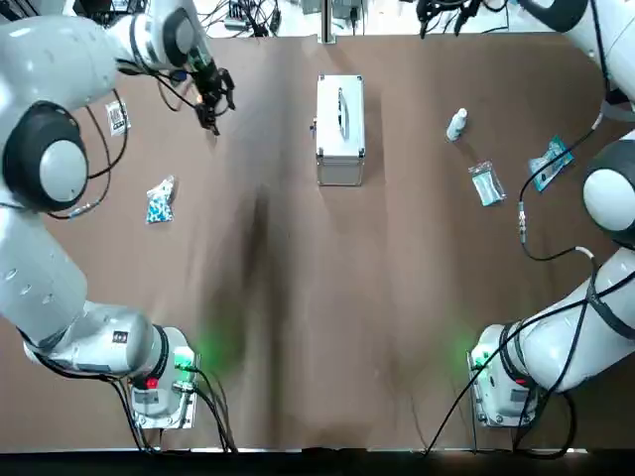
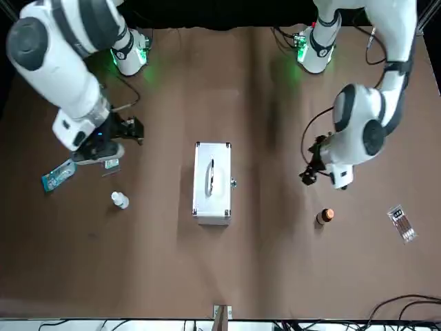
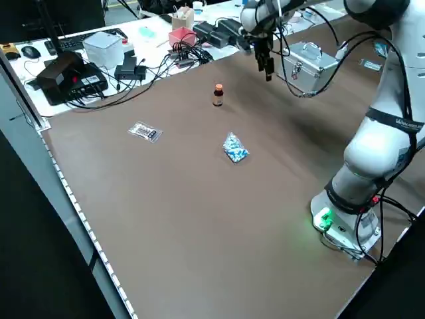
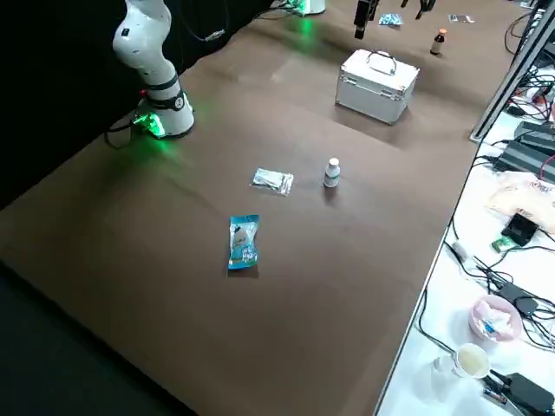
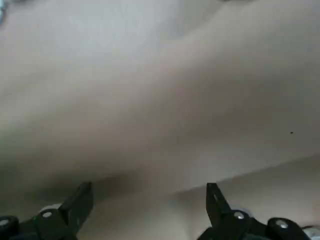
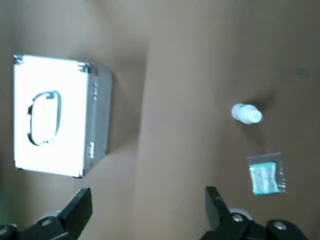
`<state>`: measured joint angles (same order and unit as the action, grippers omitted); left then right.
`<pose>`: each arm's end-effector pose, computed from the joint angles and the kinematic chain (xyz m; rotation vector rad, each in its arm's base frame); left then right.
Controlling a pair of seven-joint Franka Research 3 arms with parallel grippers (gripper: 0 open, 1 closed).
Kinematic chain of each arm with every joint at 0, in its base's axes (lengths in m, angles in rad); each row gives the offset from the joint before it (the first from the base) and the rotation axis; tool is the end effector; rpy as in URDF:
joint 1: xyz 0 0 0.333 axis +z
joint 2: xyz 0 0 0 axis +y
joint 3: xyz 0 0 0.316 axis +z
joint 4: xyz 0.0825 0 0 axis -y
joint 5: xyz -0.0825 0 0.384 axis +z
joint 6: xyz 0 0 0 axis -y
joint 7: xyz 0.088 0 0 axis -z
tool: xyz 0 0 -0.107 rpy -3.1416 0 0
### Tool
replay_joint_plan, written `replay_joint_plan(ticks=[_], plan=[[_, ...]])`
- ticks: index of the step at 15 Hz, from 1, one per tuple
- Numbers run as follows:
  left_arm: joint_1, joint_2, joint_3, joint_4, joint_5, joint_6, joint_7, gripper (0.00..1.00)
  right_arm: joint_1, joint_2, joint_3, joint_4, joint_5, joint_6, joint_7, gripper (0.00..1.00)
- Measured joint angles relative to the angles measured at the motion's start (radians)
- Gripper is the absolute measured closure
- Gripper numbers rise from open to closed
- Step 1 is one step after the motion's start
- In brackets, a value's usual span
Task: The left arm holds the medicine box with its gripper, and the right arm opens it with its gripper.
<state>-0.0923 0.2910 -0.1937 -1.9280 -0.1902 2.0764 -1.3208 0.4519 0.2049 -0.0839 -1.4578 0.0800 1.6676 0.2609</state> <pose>0.5725 -0.1735 0.3319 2.5803 1.6593 -0.3880 0.5770 0.2363 0.5665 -3.0763 -0.1561 0.0216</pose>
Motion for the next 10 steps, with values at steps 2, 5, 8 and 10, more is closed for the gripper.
replay_joint_plan(ticks=[2, 5, 8, 10], plan=[[-0.054, 0.050, -0.002, 0.000, -0.034, 0.076, -0.130, 0.00, 0.024, 0.015, 0.000, 0.000, 0.023, 0.064, 0.050, 0.00], [-0.141, 0.116, -0.005, 0.012, -0.067, 0.197, -0.294, 0.00, 0.045, 0.053, 0.000, 0.000, 0.082, 0.136, 0.127, 0.00], [-0.206, 0.199, -0.006, 0.108, -0.088, 0.235, -0.457, 0.00, 0.093, 0.099, 0.000, 0.000, 0.094, 0.187, 0.161, 0.00], [-0.236, 0.273, -0.006, 0.210, -0.088, 0.236, -0.560, 0.00, 0.136, 0.131, 0.001, 0.000, 0.094, 0.263, 0.201, 0.00]])
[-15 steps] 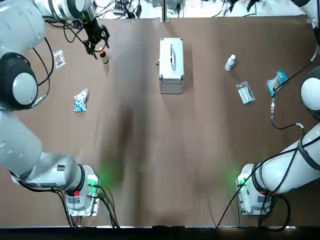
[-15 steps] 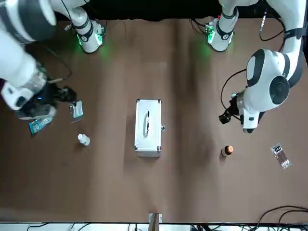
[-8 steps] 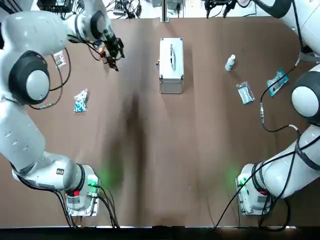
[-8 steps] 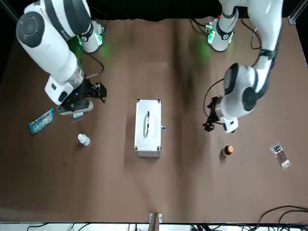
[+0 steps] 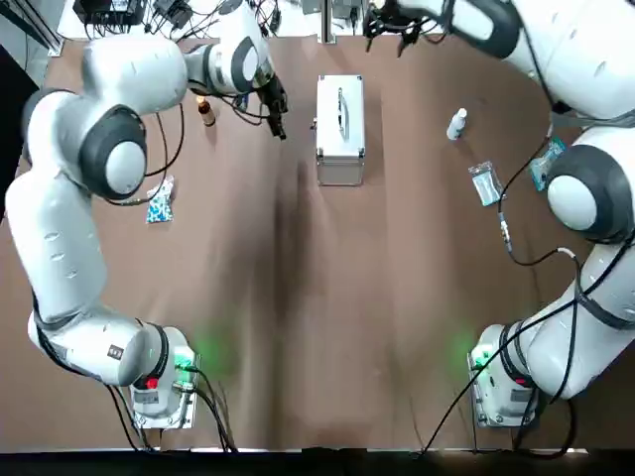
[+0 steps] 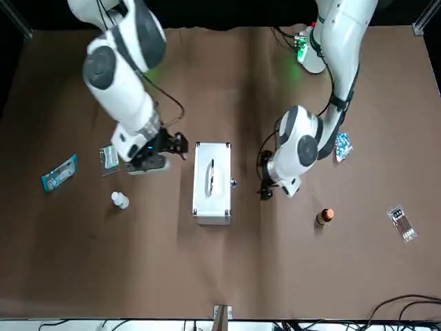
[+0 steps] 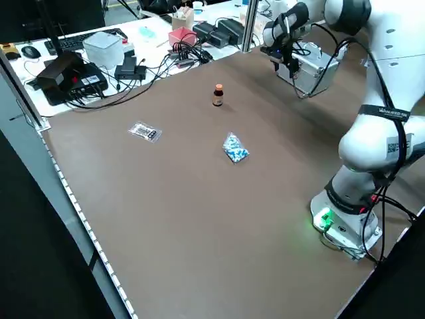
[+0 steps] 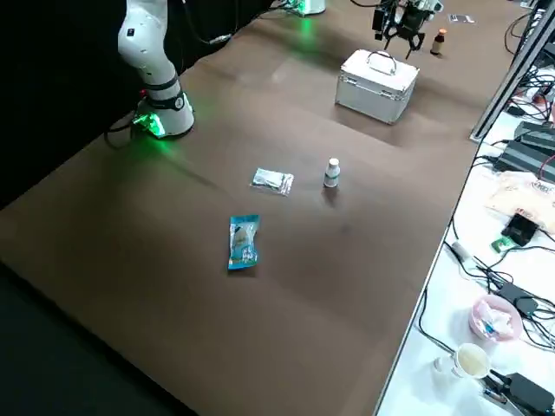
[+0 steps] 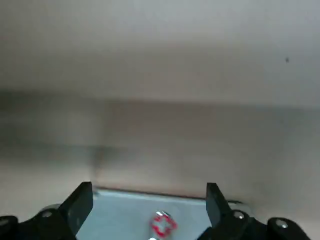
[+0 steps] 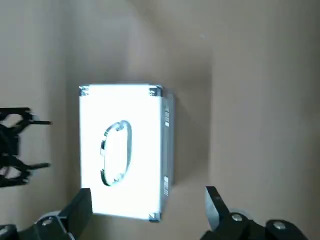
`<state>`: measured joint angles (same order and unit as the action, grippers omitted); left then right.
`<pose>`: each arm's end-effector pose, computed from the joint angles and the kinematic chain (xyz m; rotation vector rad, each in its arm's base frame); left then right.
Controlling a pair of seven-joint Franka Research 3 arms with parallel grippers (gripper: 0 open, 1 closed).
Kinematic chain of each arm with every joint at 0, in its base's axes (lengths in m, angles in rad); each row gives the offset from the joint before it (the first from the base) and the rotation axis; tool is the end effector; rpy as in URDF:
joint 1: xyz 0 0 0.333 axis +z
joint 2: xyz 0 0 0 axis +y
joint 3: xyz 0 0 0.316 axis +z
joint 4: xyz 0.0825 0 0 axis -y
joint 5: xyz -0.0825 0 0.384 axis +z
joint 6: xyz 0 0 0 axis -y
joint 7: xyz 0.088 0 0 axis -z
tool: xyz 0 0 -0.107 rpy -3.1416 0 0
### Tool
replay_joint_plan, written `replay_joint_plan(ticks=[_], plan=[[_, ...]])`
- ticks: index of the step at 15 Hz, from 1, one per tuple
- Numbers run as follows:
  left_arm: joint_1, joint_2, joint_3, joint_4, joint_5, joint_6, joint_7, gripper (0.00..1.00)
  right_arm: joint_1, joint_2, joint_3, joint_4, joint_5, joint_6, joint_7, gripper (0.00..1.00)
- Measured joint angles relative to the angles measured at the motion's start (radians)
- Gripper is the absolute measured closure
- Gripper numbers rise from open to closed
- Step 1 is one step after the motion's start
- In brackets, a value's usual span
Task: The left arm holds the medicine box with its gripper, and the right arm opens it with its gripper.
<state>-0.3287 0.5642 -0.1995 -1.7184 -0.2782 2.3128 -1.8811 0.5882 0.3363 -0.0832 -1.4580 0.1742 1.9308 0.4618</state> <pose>0.5879 -0.3332 0.2708 2.0989 2.0992 -0.4201 0.5825 0.3448 0.5067 -2.9526 0.0007 -0.0840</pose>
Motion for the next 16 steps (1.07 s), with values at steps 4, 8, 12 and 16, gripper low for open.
replay_joint_plan(ticks=[4, 8, 12, 16], plan=[[-0.034, 0.105, -0.001, 0.125, 0.000, -0.001, -0.069, 0.00, 0.077, 0.085, 0.000, 0.001, 0.000, 0.120, 0.099, 0.10], [-0.072, 0.135, -0.003, 0.145, -0.008, 0.000, -0.078, 0.00, 0.123, 0.099, -0.001, 0.001, -0.052, 0.121, 0.105, 0.48], [-0.102, 0.156, -0.003, 0.191, -0.021, -0.001, -0.095, 0.00, 0.139, 0.110, -0.002, 0.002, -0.074, 0.134, 0.118, 0.48], [-0.108, 0.171, -0.003, 0.213, -0.021, -0.001, -0.107, 0.01, 0.139, 0.132, -0.007, 0.003, -0.014, 0.160, 0.118, 0.49]])
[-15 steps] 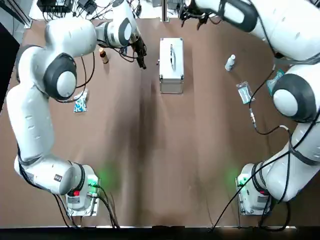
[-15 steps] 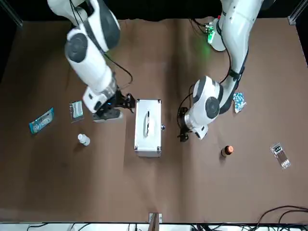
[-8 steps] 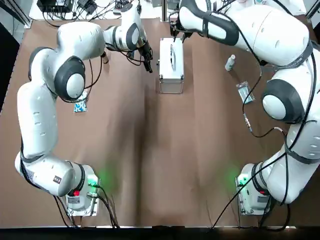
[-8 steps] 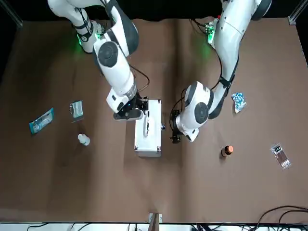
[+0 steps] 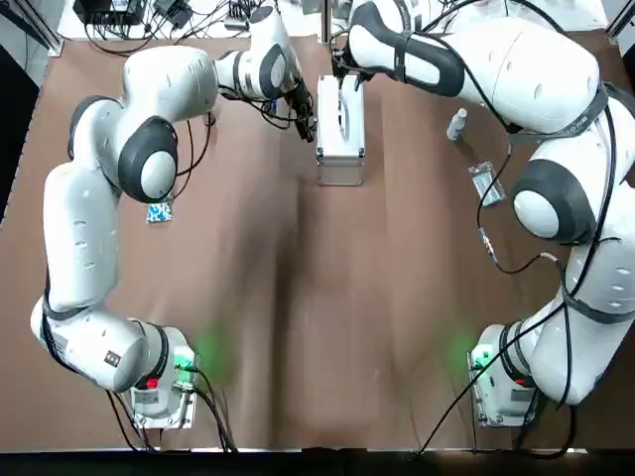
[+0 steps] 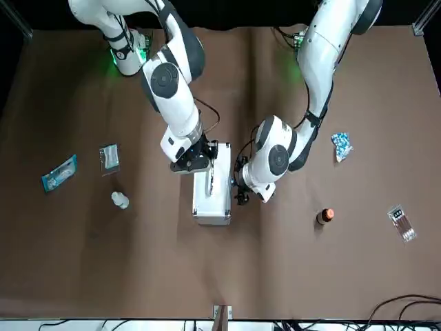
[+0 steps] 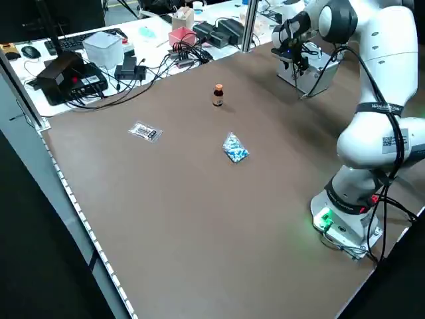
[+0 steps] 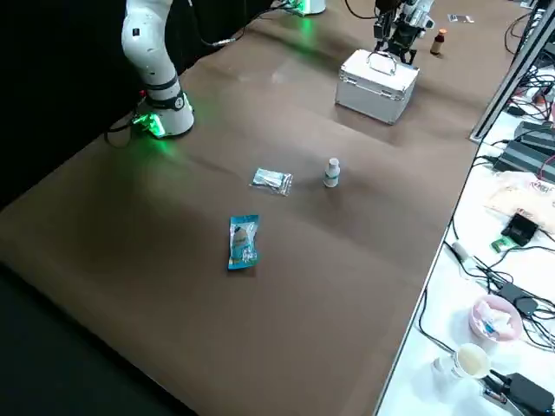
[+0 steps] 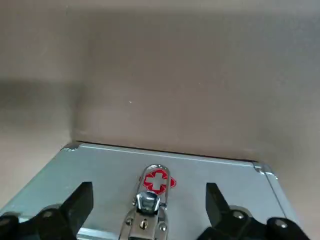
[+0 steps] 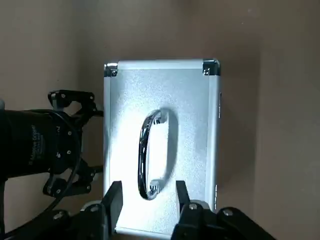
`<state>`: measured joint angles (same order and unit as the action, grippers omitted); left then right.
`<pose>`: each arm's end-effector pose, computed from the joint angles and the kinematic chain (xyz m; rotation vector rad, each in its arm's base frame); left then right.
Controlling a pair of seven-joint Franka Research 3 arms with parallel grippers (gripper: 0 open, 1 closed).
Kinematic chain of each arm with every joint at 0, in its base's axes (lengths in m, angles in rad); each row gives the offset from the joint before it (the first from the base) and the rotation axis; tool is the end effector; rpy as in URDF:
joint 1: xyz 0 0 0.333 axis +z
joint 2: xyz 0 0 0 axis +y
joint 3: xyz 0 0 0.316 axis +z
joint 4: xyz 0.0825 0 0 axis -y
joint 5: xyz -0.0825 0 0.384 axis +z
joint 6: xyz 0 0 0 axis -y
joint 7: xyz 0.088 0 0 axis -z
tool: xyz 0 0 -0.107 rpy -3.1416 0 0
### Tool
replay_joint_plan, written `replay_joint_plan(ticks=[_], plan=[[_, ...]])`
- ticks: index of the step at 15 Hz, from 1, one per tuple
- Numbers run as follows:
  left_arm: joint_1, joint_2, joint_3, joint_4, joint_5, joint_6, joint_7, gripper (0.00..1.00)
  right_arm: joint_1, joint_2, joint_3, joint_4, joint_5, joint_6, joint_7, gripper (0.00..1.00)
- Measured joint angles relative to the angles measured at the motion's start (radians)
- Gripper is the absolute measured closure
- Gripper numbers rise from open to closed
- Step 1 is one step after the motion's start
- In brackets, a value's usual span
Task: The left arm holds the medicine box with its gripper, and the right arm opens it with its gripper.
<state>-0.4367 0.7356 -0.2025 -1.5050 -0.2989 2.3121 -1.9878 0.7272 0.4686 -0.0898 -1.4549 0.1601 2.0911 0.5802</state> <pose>0.5915 -0.4151 0.2474 2.0442 2.1064 -0.4890 0.5592 0.4374 0.4330 -2.9556 -0.0036 -0.1166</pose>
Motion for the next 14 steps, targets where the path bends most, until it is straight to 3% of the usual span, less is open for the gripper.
replay_joint_plan(ticks=[3, 4, 5, 7, 8, 10, 14], plan=[[-0.016, 0.016, 0.000, 0.012, 0.000, 0.001, 0.000, 0.02, 0.009, 0.016, 0.000, 0.009, -0.003, 0.003, 0.000, 0.52], [-0.021, 0.019, 0.000, 0.016, 0.000, 0.001, -0.001, 0.02, 0.014, 0.021, 0.000, 0.012, -0.007, 0.003, 0.000, 0.60], [-0.023, 0.020, 0.003, 0.017, 0.000, 0.000, -0.001, 0.07, 0.019, 0.027, 0.000, 0.018, -0.012, 0.003, 0.000, 0.63], [-0.022, 0.020, 0.005, 0.017, 0.000, 0.000, -0.001, 0.27, 0.030, 0.043, 0.001, 0.028, -0.021, 0.003, 0.000, 0.63], [-0.023, 0.020, 0.007, 0.018, 0.004, 0.000, 0.004, 0.47, 0.036, 0.056, 0.001, 0.035, -0.023, 0.005, 0.003, 0.63], [-0.023, 0.020, 0.008, 0.023, 0.017, 0.001, 0.005, 0.66, 0.040, 0.070, 0.000, 0.043, -0.023, 0.005, 0.011, 0.63], [-0.024, 0.020, 0.009, 0.025, 0.021, 0.001, 0.005, 0.70, 0.043, 0.107, 0.000, 0.071, -0.024, 0.005, 0.025, 0.61]])
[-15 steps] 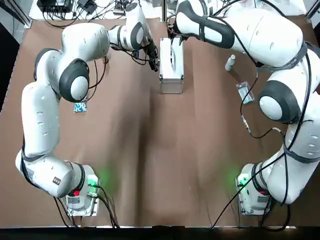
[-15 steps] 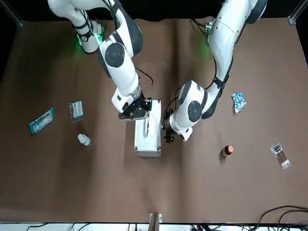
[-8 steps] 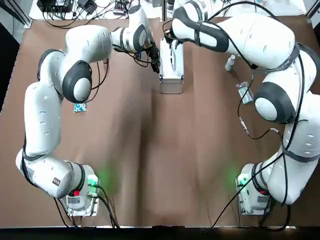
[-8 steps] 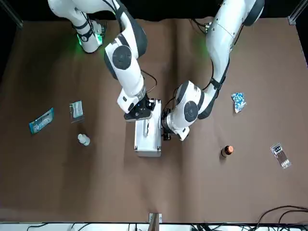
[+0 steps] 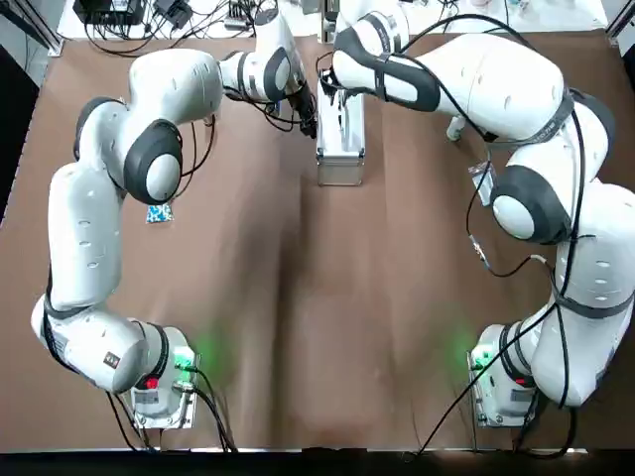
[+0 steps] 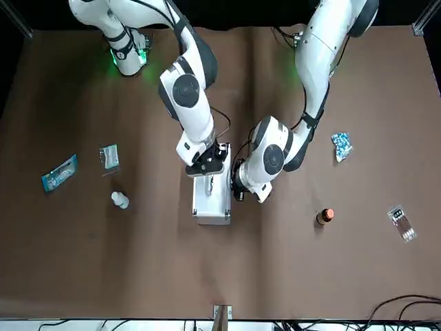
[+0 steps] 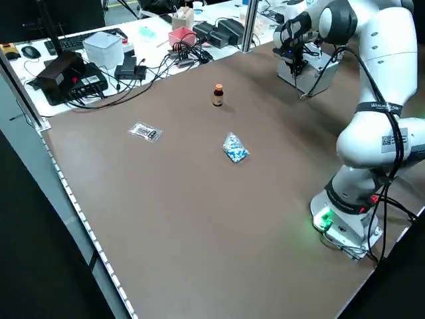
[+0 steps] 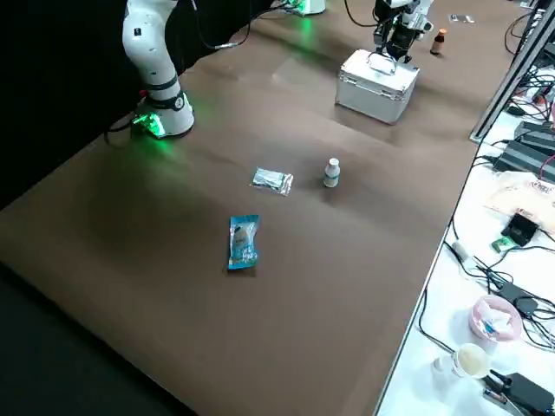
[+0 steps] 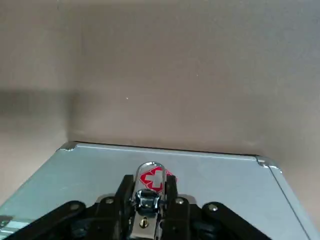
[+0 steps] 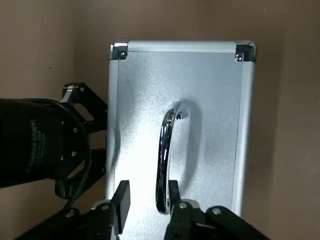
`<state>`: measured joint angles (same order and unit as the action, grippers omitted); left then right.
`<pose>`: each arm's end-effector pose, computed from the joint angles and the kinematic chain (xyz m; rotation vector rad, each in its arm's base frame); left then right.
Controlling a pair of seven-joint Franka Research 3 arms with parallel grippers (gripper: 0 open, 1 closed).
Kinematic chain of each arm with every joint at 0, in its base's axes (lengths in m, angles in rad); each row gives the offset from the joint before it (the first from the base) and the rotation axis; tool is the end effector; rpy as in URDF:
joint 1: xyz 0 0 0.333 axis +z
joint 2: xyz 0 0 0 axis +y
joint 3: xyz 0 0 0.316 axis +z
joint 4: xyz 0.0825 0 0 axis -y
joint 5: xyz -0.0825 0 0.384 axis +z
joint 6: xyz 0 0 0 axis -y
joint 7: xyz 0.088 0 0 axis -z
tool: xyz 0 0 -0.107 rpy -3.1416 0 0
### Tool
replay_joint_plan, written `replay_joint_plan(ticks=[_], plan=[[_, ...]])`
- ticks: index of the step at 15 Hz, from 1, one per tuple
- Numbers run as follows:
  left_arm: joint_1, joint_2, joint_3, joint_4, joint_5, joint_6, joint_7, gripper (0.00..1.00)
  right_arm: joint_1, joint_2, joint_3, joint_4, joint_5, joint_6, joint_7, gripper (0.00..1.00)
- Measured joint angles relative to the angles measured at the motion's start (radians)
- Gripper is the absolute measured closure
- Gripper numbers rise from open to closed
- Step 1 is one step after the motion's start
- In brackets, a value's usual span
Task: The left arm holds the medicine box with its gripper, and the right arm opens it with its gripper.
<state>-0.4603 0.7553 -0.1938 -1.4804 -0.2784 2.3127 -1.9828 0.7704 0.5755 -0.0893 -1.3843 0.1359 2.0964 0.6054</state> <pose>0.5894 -0.4261 0.2435 2.0826 2.0757 -0.4622 0.5542 0.4747 0.3912 -2.9965 -0.0500 -0.0998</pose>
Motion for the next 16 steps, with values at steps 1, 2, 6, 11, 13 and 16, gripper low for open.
replay_joint_plan(ticks=[1, 2, 6, 11, 13, 16], plan=[[0.000, 0.000, 0.000, 0.000, 0.000, 0.000, 0.000, 0.70, 0.001, 0.007, 0.000, 0.006, -0.004, 0.000, 0.003, 0.61], [0.000, 0.000, 0.000, 0.000, 0.000, 0.000, 0.000, 0.70, 0.002, 0.012, 0.000, 0.009, -0.016, 0.000, 0.007, 0.61], [0.000, 0.000, 0.000, 0.000, 0.000, 0.000, -0.002, 0.70, 0.013, 0.014, 0.000, 0.014, -0.101, 0.000, 0.053, 0.60], [0.001, 0.001, 0.000, 0.000, -0.002, 0.000, -0.002, 0.70, 0.020, 0.014, 0.000, 0.014, -0.149, -0.001, 0.066, 0.60], [0.001, 0.001, 0.000, 0.000, -0.002, 0.000, -0.002, 0.70, 0.025, 0.014, 0.000, 0.014, -0.158, -0.001, 0.067, 0.60], [0.001, 0.001, 0.000, 0.001, -0.002, 0.000, -0.002, 0.70, 0.030, 0.016, 0.000, 0.014, -0.159, -0.003, 0.071, 0.60]])
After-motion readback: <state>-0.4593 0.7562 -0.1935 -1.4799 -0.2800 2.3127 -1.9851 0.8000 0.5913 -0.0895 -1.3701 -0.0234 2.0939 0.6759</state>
